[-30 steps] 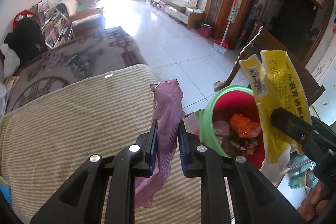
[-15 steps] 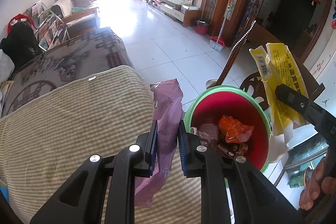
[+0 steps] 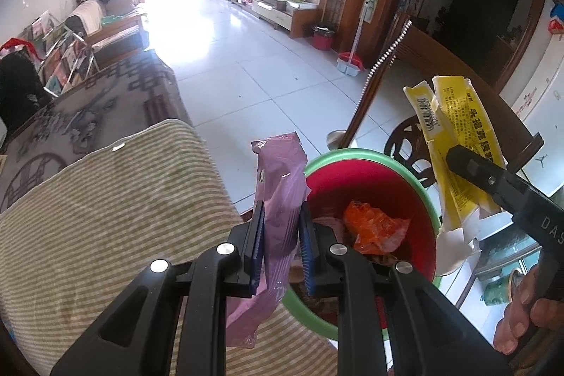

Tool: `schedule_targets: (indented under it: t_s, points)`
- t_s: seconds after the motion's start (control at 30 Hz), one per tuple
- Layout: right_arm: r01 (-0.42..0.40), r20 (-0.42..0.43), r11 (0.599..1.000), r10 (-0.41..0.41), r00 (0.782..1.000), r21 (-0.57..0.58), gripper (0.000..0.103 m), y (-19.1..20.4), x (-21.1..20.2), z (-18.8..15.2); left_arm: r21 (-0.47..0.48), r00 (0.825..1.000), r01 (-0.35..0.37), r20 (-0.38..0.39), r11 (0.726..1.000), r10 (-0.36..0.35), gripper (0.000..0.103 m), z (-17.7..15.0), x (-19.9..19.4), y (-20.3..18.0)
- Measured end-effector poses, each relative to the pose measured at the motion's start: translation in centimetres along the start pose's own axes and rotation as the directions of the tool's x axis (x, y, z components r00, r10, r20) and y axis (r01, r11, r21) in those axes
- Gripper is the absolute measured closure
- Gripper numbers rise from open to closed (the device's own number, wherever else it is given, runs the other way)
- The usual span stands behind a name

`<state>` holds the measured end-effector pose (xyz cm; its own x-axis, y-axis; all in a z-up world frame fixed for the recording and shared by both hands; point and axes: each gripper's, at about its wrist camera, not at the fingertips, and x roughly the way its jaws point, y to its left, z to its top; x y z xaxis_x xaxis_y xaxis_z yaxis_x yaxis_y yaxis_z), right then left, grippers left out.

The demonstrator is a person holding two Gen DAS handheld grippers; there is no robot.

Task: Collect trash
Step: 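Carry the pink bag and yellow packaging over the red bin with both tools, then open the left tool to drop the pink bag while the right tool drops the yellow packaging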

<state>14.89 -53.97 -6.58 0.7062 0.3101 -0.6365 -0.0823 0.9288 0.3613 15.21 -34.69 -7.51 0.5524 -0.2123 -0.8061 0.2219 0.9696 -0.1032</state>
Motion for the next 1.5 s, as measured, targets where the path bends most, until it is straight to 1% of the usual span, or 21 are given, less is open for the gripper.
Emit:
schedule_targets:
  t_s: [0.4,0.6,0.7,0.8,0.9,1.03,1.27,1.5]
  points:
    - [0.045,-0.002,0.998,-0.045,0.999,0.045,0.070,-2.7,-0.8,-0.4,0.043,0.998,0.050,-0.044,0.998,-0.048,0.087,0.4,2.0,-2.9]
    - [0.063,-0.027,0.997,-0.062,0.998,0.043,0.070,-2.9,-0.3,-0.7,0.041,0.996,0.068,-0.063,0.997,-0.065,0.086,0.1,2.9,-3.1]
    - [0.075,-0.035,0.996,-0.074,0.997,0.046,0.070,-3.0,-0.3,-1.3,0.037,0.993,0.081,-0.091,0.996,-0.077,0.086,-0.1,4.0,-3.1]
    - [0.082,-0.044,0.994,-0.078,0.996,0.078,0.070,-3.5,-0.6,-2.0,0.051,0.988,0.096,-0.125,0.994,-0.089,0.086,-0.1,5.1,-3.7]
    - [0.088,-0.037,0.991,-0.085,0.996,0.103,0.070,-3.8,-1.4,-2.8,0.079,0.980,0.116,-0.173,0.990,-0.101,0.086,0.0,6.6,-4.8]
    - [0.107,-0.027,0.985,-0.104,0.994,0.139,0.070,-4.8,-2.5,-3.8,0.103,0.971,0.148,-0.205,0.984,-0.125,0.086,0.1,7.7,-6.4]
    - [0.144,-0.015,0.967,-0.144,0.989,0.212,0.070,-6.8,-4.0,-5.0,0.156,0.958,0.200,-0.239,0.967,-0.159,0.086,-0.1,8.9,-9.3]
    - [0.160,-0.018,0.962,-0.160,0.987,0.223,0.070,-7.0,-4.2,-5.2,0.149,0.952,0.211,-0.255,0.966,-0.169,0.086,-0.3,9.7,-9.5]
